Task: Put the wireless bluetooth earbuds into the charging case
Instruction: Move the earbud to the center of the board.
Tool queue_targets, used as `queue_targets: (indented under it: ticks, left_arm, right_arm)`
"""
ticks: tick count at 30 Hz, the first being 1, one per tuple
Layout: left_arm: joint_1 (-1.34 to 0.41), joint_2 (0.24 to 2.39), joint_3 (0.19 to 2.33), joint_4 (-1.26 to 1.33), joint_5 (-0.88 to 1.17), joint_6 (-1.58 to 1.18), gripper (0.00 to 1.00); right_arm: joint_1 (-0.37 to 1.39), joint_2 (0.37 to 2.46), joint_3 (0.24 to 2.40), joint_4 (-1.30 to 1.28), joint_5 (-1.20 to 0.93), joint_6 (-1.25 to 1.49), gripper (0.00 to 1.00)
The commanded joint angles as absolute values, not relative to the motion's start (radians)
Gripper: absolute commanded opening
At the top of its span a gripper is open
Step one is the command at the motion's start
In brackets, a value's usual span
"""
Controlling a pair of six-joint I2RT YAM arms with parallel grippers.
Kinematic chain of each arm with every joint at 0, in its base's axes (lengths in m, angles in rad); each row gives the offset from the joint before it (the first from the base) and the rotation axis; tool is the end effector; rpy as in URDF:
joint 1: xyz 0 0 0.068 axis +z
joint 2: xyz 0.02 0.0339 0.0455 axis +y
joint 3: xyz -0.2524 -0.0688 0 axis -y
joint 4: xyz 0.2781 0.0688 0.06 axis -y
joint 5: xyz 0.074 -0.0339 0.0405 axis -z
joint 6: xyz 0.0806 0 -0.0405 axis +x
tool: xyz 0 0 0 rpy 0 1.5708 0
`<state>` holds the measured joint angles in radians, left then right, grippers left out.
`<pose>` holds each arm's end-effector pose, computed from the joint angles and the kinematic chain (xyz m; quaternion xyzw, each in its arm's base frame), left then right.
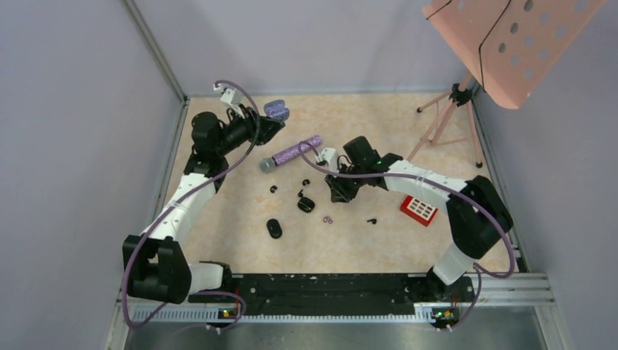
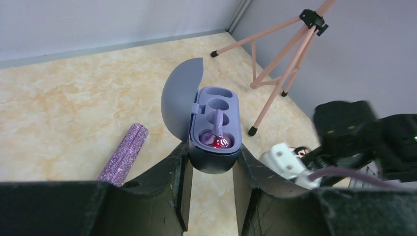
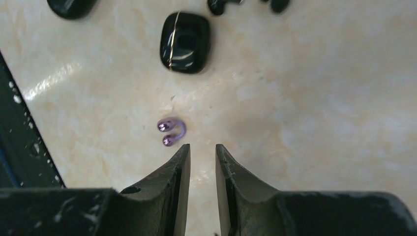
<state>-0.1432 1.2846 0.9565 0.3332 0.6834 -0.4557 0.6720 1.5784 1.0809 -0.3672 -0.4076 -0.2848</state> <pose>0.3568 -0.1029 0.3235 0.1312 0.6934 -0.4229 0.5685 0.2861 0.2684 0.1733 -0.4851 0.7835 0.2515 0.2957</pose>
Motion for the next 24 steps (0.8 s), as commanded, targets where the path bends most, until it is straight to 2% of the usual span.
queue_targets:
  ticks: [1, 5, 9, 11, 14, 24]
  left_arm:
    - [-0.133, 1.217, 0.942, 0.321, 0.65, -0.469, 0.0]
    - [-0.123, 1.172, 0.93, 0.25, 0.636, -0.448, 0.0]
    - [-0.107, 1.127, 0.921, 0.195, 0.593, -0.412, 0.0]
    - [-0.097, 1.123, 0.919, 0.194, 0.578, -0.41, 0.0]
    - [-0.088, 1.12, 0.917, 0.19, 0.56, -0.41, 0.0]
    - [-0.066, 1.111, 0.927, 0.171, 0.541, -0.392, 0.0]
  right_arm:
    - [0.675, 1.678, 1.15, -0.487, -0.584, -0.327, 0.25]
    - [0.682, 1.744, 1.192, -0.485, -0.559, -0.244, 0.3]
    - [0.735, 1.775, 1.227, -0.495, -0.442, -0.116, 0.47]
    - [0.762, 1.785, 1.245, -0.514, -0.409, -0.105, 0.49]
    - [0.785, 1.828, 1.29, -0.563, -0.381, -0.09, 0.57]
    - [0.861, 1.871, 1.334, -0.612, -0.177, -0.073, 0.56]
